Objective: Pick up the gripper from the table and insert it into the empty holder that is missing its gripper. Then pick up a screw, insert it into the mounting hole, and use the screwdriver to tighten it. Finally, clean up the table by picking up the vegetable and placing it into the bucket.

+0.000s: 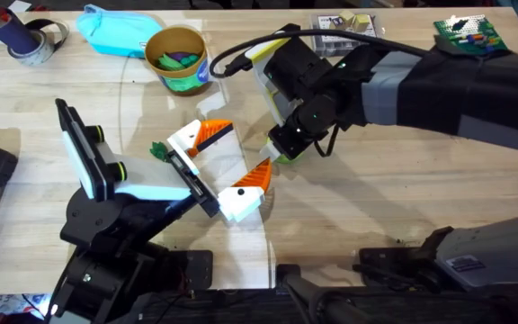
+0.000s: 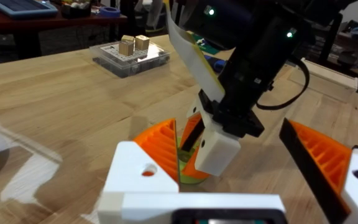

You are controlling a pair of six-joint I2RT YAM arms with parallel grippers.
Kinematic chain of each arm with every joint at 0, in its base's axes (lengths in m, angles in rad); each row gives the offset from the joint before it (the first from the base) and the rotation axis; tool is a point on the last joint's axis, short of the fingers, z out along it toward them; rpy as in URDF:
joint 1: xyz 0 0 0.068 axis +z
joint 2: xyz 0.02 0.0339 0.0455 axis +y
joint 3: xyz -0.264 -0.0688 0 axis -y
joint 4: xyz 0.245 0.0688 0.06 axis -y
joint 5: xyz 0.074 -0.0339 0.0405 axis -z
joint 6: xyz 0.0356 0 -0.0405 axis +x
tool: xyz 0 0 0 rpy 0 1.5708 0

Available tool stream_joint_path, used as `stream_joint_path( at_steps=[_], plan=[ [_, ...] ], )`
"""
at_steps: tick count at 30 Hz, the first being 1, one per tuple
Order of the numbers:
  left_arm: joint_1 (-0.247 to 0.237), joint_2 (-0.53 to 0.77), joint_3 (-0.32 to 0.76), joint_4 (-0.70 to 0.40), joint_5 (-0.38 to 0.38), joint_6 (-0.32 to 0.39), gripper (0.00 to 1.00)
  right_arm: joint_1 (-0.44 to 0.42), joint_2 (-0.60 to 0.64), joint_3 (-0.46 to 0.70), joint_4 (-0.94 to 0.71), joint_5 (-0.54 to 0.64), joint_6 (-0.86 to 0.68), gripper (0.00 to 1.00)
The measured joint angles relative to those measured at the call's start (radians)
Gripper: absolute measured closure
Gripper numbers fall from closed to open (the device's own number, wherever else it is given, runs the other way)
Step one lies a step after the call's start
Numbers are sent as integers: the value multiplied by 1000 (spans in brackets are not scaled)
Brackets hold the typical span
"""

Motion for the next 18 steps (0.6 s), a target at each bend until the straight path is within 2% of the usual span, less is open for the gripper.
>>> stream_joint_path(
  at_steps=[10,18],
  plan=[
    [0,2,0,3,-1,-1,10,-5,-16,0,-22,0,21,502],
    [0,2,0,3,-1,-1,10,-8,-182,1,-139,0,75,502]
  ],
)
